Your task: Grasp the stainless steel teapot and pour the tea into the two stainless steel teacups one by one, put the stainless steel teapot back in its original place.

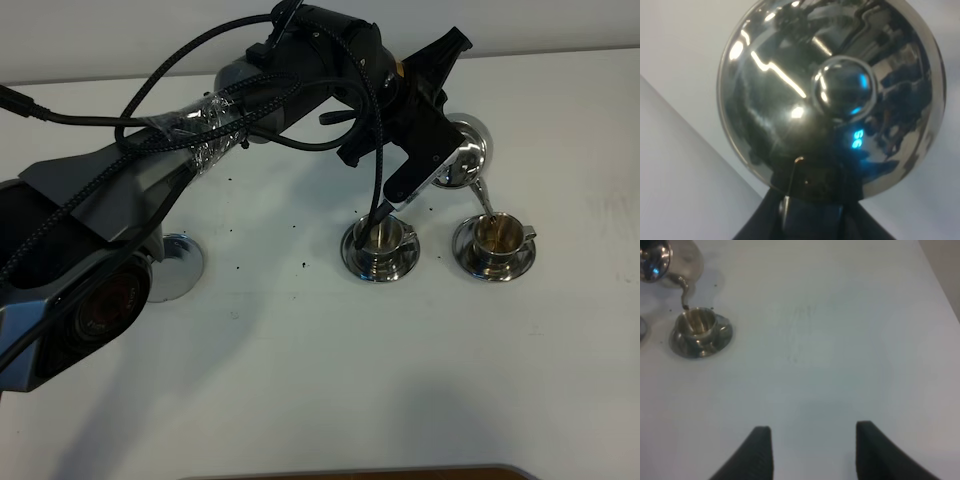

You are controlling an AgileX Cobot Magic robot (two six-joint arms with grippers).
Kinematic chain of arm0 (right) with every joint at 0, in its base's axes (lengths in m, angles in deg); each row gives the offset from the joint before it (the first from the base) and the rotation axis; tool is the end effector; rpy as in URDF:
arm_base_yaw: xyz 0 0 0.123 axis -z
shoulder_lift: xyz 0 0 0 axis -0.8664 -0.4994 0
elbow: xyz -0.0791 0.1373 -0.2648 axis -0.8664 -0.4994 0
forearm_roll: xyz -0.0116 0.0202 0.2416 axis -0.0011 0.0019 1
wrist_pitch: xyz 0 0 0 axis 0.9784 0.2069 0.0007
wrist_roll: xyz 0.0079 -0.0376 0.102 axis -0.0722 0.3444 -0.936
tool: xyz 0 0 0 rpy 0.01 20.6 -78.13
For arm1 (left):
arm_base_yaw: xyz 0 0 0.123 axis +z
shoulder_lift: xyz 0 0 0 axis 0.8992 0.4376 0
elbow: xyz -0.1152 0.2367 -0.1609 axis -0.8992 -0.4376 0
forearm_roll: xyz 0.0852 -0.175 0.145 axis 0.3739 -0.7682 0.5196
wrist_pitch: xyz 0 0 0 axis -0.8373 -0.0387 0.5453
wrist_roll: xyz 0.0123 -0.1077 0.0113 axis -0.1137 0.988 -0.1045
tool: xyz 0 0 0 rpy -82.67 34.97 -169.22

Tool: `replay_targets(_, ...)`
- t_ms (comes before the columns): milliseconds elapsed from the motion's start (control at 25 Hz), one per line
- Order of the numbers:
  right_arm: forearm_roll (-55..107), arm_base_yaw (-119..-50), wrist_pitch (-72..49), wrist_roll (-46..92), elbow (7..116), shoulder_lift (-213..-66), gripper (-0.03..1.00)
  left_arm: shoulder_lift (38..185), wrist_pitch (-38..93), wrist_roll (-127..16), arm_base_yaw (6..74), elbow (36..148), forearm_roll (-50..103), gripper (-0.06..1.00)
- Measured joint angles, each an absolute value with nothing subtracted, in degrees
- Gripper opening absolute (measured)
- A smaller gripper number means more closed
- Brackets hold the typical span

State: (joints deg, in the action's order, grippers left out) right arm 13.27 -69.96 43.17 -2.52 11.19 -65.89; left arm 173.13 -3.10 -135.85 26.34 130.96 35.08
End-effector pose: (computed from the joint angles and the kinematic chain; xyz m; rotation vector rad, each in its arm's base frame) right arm -0.0253 -0.0126 0.2663 -0.1266 2.0610 0.0336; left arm 0.4405 -0.3468 0.2139 2.3412 0.6431 0.5524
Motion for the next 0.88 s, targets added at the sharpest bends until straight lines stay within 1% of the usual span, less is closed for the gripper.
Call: replay_targets(880,13.3,-70.0,43.2,-2.5,11.2,-65.9,0.38,173.1,1.1,-139.0,26.3,131.0,35.0,0.28)
